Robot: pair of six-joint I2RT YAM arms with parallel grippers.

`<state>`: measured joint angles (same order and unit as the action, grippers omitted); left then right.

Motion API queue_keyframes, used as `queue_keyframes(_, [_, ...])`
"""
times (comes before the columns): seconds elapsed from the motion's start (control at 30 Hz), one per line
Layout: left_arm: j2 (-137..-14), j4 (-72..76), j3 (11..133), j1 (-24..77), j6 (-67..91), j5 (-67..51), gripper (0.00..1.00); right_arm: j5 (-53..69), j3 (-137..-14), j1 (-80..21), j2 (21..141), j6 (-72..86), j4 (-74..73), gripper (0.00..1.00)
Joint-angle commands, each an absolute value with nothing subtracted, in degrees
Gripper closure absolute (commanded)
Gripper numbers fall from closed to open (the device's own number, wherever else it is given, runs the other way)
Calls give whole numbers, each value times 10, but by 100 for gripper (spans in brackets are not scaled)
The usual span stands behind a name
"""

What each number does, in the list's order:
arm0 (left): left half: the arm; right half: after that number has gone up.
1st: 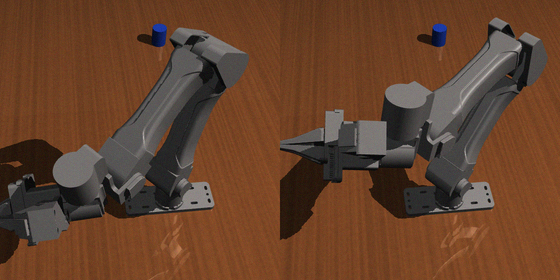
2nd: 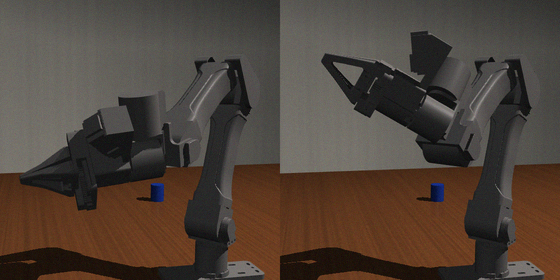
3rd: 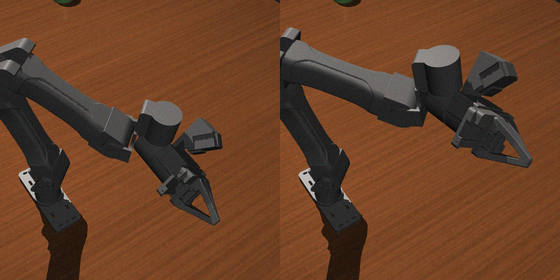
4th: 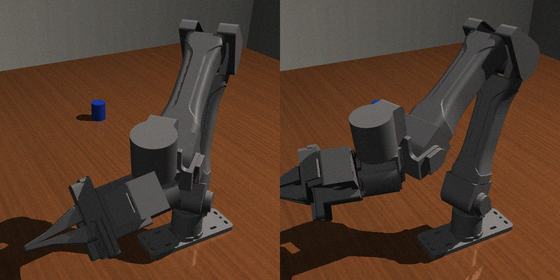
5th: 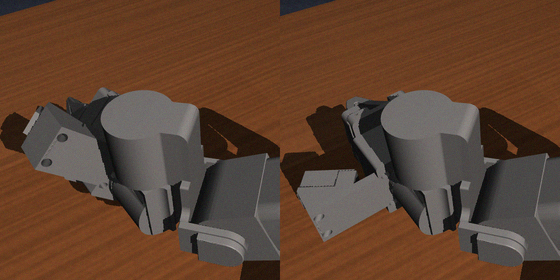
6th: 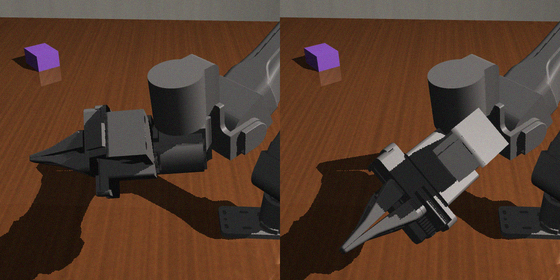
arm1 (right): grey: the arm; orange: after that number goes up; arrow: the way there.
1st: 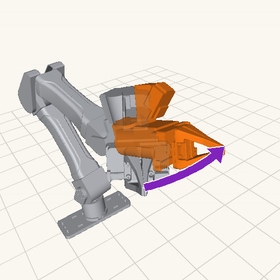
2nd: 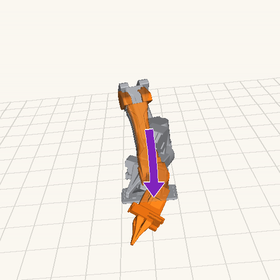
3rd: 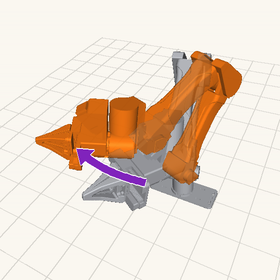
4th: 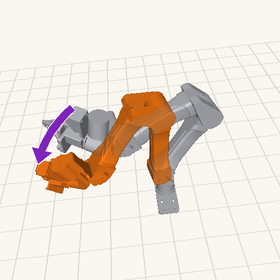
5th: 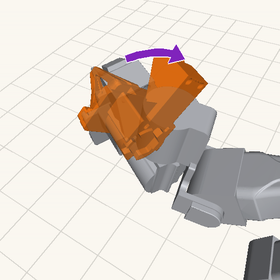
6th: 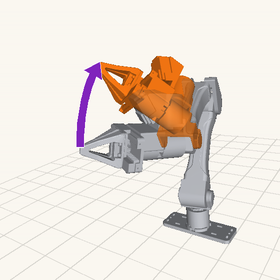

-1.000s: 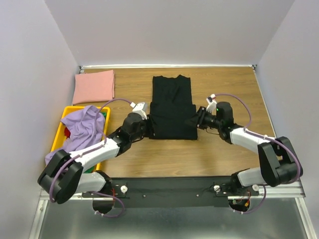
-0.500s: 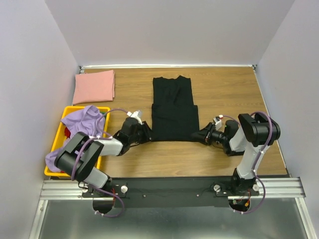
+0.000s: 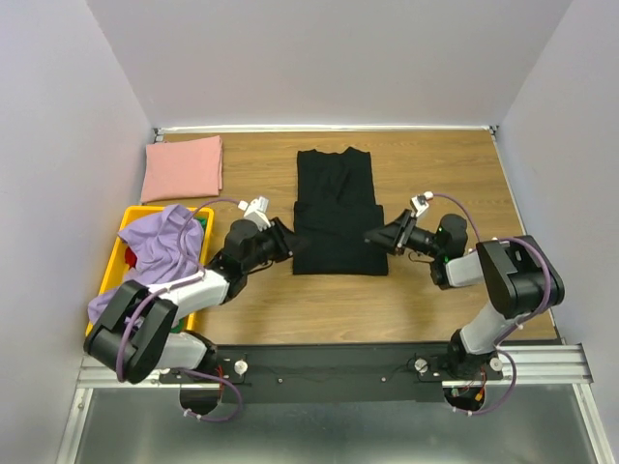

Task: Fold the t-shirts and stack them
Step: Fold the tshirt

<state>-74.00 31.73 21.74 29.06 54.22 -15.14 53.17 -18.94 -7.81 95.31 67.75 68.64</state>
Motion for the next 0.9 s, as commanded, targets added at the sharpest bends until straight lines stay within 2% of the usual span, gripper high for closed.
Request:
queue_keyframes(0.0, [-771, 376, 268, 296, 529, -145, 60, 496, -255, -90, 972, 676, 650, 46])
queue_keyframes(0.3, [-1068, 454, 475, 243, 547, -211, 60, 433, -463, -85, 1181, 668, 646, 42])
queue_keyframes(0.47, [-1162, 454, 507, 219, 576, -203, 60, 384, -477, -58, 1271, 676, 643, 42])
queue_keyframes(0.6, [-1180, 479, 492, 195, 627, -201, 62, 353, -468, -40, 1304, 690, 629, 41])
queue_keyframes(0.7, [-1168, 431, 506, 191, 615, -174, 62, 350, -465, -37, 1314, 709, 621, 41])
queue_keyframes(0.87, [-1102, 434, 489, 190, 595, -181, 61, 372, -443, -37, 1233, 700, 620, 41])
